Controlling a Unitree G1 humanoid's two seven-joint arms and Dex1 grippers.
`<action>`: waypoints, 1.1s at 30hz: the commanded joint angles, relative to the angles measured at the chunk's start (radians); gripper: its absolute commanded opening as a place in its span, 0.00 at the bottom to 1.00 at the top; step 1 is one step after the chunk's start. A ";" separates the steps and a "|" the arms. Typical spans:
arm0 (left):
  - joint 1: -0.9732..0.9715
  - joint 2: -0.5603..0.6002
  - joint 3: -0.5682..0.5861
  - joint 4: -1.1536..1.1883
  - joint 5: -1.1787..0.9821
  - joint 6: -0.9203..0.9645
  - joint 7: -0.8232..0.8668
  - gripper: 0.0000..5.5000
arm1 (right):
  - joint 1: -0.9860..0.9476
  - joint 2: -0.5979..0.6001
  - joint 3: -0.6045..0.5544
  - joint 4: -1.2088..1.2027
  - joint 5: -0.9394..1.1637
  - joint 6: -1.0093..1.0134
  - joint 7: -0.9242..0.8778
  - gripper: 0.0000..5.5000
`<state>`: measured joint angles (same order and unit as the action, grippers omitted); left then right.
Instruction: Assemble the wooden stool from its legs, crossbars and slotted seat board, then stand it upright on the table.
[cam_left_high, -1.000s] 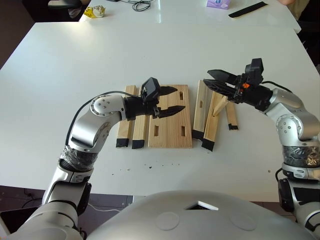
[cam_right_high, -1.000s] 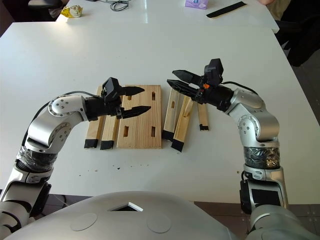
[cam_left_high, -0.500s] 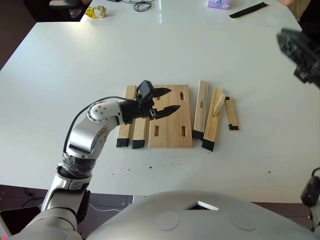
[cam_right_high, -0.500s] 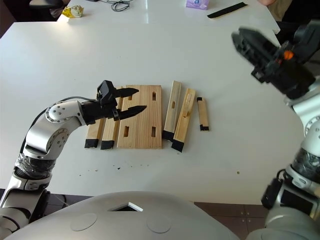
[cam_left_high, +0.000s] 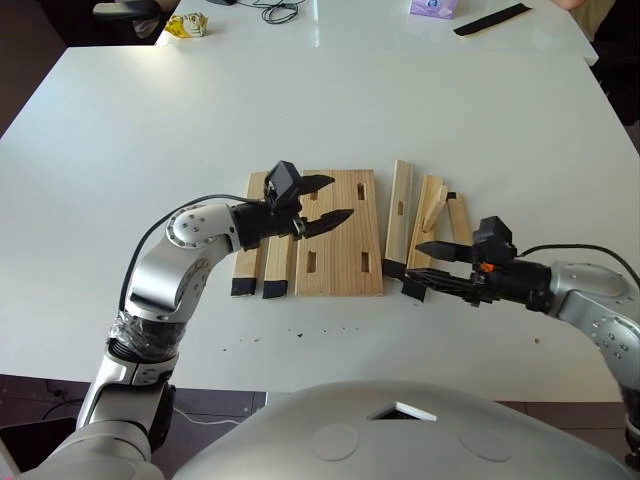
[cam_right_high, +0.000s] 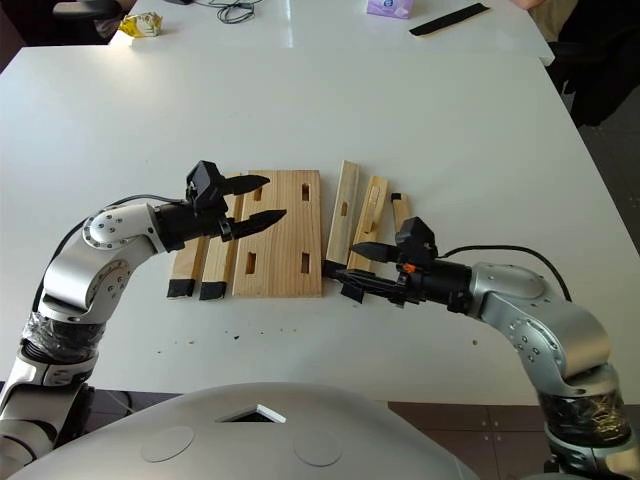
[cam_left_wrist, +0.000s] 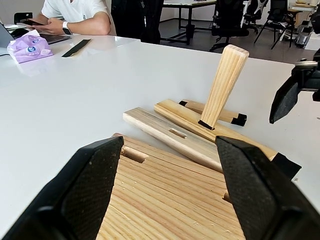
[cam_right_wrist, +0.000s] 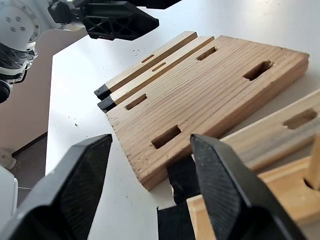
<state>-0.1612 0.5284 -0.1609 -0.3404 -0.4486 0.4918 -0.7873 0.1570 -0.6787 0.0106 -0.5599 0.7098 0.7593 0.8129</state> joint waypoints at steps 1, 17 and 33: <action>-0.004 -0.001 -0.013 -0.008 0.013 0.013 0.001 0.62 | -0.012 0.031 0.103 0.040 -0.084 -0.051 -0.009 0.53; 0.008 -0.004 -0.012 -0.019 0.011 0.017 0.008 0.62 | 0.026 -0.106 0.206 0.241 -0.334 -0.272 0.153 0.53; 0.051 -0.007 0.001 -0.053 0.011 0.024 0.035 0.62 | 0.103 -0.244 -0.004 0.155 -0.252 -0.274 0.231 0.53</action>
<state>-0.1199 0.5167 -0.1637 -0.3849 -0.4500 0.5096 -0.7594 0.2638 -0.9113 0.0567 -0.3785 0.4343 0.4705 1.0572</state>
